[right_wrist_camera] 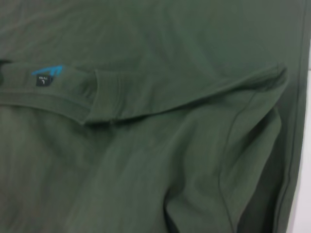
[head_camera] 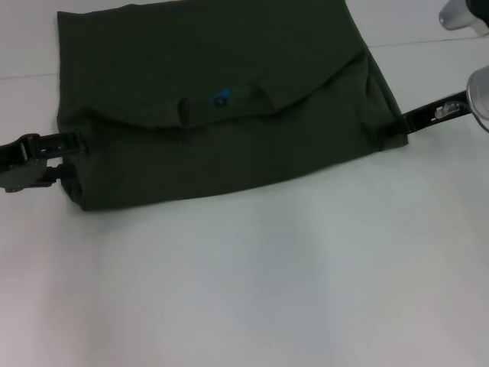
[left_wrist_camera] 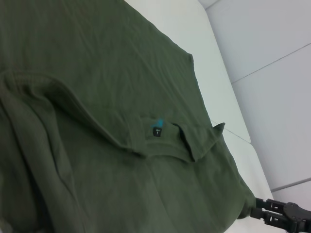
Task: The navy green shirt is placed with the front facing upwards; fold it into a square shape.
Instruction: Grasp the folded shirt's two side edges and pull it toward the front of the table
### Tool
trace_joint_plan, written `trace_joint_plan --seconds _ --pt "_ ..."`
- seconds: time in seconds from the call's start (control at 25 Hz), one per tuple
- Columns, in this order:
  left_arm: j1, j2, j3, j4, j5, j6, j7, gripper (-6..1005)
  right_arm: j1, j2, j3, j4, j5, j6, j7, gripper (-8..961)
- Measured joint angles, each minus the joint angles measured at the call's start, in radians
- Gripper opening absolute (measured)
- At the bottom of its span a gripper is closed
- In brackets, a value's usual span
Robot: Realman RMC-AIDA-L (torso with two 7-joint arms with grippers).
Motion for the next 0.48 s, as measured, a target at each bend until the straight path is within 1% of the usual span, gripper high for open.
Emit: trace_joint_plan --seconds 0.2,0.48 --pt "-0.001 0.0 -0.002 0.0 0.0 -0.001 -0.001 947 0.007 0.001 -0.021 0.03 -0.016 0.012 0.007 630" --pt "-0.002 0.0 -0.003 -0.001 -0.001 -0.002 -0.001 947 0.004 0.002 -0.015 0.032 -0.022 0.025 0.013 628"
